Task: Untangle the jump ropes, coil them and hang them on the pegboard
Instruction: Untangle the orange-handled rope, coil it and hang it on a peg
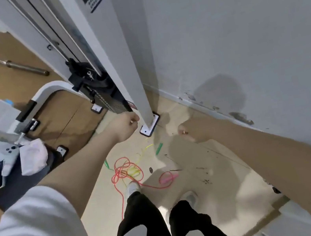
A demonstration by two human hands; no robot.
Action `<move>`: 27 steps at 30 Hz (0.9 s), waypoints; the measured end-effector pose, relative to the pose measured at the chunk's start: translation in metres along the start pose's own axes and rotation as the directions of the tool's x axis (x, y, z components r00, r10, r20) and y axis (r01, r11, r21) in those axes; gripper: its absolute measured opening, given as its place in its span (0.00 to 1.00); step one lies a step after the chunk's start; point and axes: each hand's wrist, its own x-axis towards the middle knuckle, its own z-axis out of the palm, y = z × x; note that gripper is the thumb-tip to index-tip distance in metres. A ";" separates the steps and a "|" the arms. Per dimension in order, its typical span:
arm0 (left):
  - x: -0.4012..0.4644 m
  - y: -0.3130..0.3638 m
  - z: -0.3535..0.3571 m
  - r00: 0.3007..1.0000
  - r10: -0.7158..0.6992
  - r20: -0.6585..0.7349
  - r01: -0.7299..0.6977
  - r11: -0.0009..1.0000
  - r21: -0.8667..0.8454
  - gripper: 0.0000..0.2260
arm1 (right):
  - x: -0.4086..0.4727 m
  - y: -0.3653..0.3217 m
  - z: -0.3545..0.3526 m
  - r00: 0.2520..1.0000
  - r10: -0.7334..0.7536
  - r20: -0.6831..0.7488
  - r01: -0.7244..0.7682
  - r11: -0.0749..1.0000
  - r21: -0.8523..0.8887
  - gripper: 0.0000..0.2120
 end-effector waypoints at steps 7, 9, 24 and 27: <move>-0.014 -0.062 0.015 0.994 -0.093 -0.059 0.089 0.994 -0.064 0.14 | 0.048 -0.022 0.057 0.992 0.011 0.128 -0.009 1.000 -0.018 0.08; -0.020 -0.076 0.016 0.994 -0.087 -0.059 0.082 0.993 -0.089 0.13 | 0.057 -0.037 0.058 0.986 0.015 0.168 -0.002 0.997 -0.078 0.14; -0.066 -0.290 -0.006 0.982 0.156 0.104 -0.151 0.987 -0.060 0.13 | 0.148 -0.263 0.122 0.969 0.226 0.097 -0.236 0.965 0.117 0.09; -0.088 -0.318 -0.009 0.948 0.230 0.221 -0.214 0.972 -0.095 0.13 | 0.139 -0.334 0.154 0.943 0.300 0.145 -0.326 0.919 0.223 0.09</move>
